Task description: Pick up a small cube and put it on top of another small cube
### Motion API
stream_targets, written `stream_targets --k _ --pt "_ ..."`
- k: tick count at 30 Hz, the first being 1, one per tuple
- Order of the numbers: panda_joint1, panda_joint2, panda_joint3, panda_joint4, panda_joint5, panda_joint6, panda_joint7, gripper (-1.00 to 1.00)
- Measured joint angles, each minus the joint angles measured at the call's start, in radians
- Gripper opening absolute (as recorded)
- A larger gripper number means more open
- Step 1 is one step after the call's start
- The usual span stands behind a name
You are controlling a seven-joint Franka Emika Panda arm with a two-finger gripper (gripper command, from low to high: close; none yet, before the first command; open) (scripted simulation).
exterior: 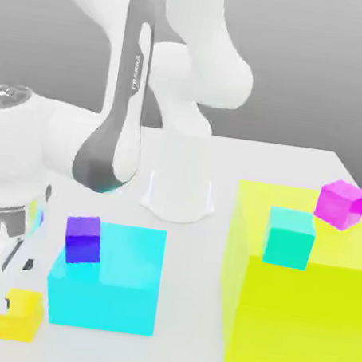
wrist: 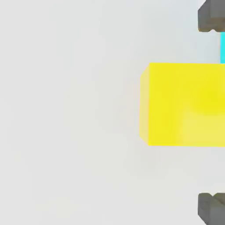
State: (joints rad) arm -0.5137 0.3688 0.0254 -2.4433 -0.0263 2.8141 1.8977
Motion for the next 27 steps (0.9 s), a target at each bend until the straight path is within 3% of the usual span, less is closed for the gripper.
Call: stream_targets --k 1,8,14,19,27 --pt "0.002 0.035 -0.003 0.006 -0.002 0.028 0.002 -1.0" --pt "0.002 0.043 -0.003 0.008 -0.003 0.036 0.004 -1.0" --pt "-0.004 -0.135 -0.006 0.007 -0.021 -0.106 -0.01 -1.0" --pt "0.115 -0.3 0.062 0.068 -0.052 -0.304 0.038 -1.0" --pt "0.333 -0.56 0.2 0.138 0.036 -0.638 0.074 -1.0"
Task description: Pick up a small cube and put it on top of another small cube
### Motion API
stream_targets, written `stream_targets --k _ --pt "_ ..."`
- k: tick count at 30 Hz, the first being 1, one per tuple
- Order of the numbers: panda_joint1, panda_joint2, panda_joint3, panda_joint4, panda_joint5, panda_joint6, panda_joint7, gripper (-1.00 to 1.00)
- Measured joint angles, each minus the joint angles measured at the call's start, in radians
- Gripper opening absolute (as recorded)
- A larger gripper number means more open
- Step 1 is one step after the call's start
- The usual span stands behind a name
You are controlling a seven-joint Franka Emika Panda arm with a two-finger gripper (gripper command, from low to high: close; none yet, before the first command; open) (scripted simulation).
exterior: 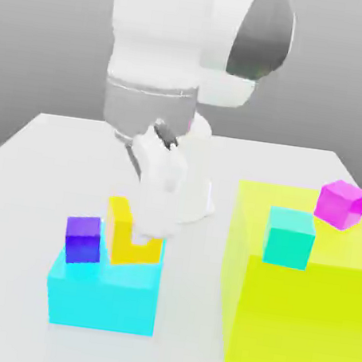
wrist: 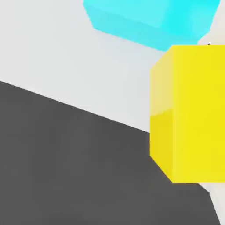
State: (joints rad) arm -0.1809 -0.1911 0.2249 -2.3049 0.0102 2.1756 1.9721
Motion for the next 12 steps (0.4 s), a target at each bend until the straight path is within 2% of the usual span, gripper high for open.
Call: stream_targets --k 4,8,9,12 --pt "0.112 -0.114 0.085 0.021 0.074 -0.15 0.011 -1.0" --pt "0.142 -0.086 0.122 -0.068 0.1 -0.063 0.032 -1.0" --pt "0.143 -0.074 0.127 -0.091 0.099 -0.028 0.034 1.0" --pt "0.143 -0.074 0.127 -0.091 0.099 -0.028 0.034 1.0"
